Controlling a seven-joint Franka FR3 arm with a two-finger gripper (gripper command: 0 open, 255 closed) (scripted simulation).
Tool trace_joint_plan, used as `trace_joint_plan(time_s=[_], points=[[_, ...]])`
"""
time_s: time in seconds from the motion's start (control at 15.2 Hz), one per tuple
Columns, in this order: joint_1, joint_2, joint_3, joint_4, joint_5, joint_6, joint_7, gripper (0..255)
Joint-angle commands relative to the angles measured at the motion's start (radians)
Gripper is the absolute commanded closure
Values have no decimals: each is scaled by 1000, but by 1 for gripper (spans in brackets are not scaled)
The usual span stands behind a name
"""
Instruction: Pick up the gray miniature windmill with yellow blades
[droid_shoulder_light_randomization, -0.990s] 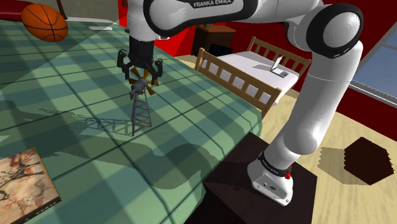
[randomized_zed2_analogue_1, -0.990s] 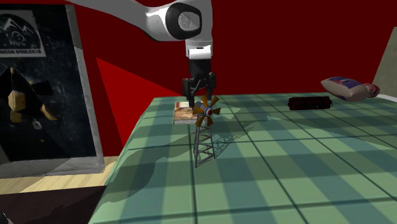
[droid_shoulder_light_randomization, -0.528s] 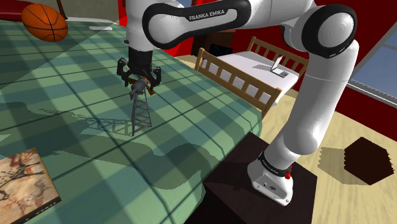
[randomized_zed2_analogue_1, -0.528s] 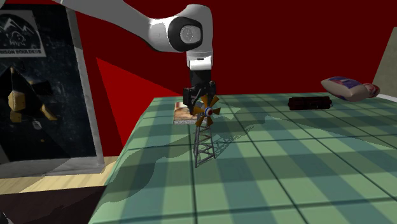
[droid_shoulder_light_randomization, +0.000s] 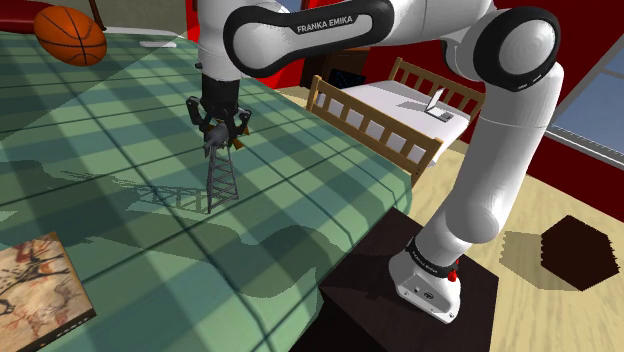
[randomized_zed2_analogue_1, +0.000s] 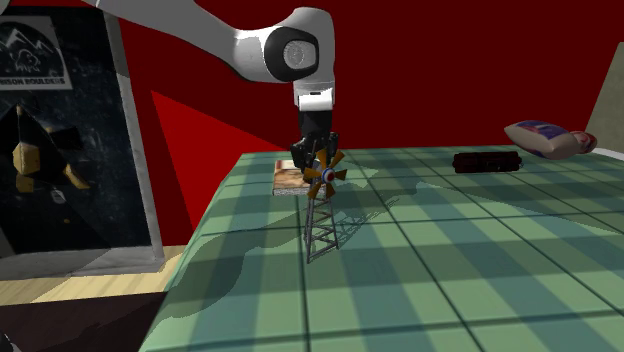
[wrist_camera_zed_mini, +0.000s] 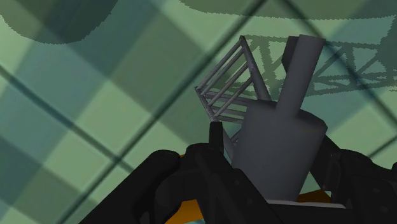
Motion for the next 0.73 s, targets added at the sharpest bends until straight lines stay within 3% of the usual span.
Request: trace_joint_plan(time_s=[0.0, 0.66], points=[[0, 1, 0, 0, 0, 1, 0, 255], [-2, -27, 8, 86, 21, -108, -15, 255]])
